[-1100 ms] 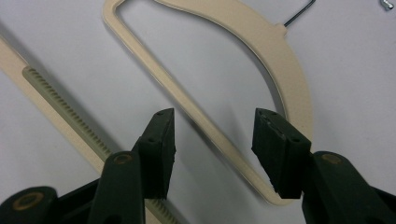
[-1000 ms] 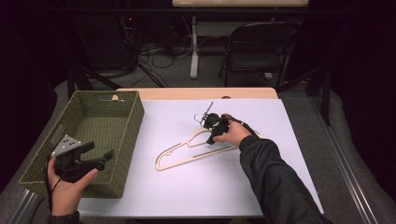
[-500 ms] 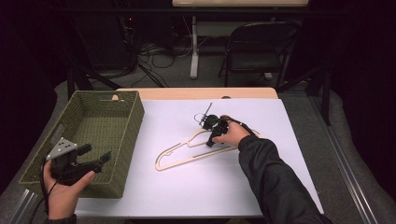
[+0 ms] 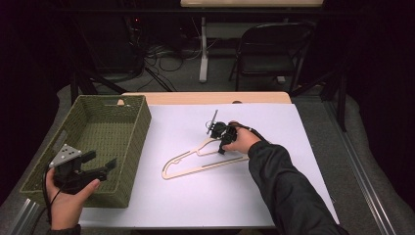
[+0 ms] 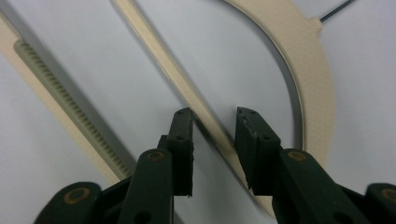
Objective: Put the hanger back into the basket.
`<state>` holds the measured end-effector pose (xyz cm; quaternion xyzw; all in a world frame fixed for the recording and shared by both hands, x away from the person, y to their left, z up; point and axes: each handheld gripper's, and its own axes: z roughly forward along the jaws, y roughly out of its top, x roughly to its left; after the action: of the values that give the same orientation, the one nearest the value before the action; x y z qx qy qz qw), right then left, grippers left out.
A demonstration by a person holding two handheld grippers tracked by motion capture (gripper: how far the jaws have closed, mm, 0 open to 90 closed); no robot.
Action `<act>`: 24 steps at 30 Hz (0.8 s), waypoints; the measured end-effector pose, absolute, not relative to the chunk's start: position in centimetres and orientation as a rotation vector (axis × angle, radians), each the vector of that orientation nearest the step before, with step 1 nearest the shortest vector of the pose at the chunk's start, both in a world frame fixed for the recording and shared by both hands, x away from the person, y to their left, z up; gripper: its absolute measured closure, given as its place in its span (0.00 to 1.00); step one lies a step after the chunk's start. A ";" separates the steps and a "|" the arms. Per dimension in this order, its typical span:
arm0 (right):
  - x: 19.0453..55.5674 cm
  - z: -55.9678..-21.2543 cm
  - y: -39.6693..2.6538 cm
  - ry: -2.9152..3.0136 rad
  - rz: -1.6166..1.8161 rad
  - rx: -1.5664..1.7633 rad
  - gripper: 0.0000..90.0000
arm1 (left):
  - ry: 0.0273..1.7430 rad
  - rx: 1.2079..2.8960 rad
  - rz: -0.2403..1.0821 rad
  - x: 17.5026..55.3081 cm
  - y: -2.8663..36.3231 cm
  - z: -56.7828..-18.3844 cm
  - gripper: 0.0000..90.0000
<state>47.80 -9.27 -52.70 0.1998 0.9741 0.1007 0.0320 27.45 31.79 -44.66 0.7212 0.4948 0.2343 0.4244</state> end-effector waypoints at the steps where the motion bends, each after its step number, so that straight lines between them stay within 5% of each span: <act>1: 47.6 -53.0 -9.3 2.979 0.348 0.612 0.77 | 1.238 1.804 0.585 27.5 31.8 -44.6 0.21; 11: 45.5 -52.3 -9.1 3.117 0.103 0.349 0.94 | 1.227 1.804 0.589 27.5 31.6 -44.4 0.21; 24: 44.7 -52.4 -10.0 3.097 0.260 0.356 0.95 | 1.183 1.818 0.584 27.4 30.8 -44.2 0.25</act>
<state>44.69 -10.01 -52.42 0.1138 0.9900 0.0830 0.0066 27.41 30.79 -44.20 0.7296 0.4749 0.2344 0.4326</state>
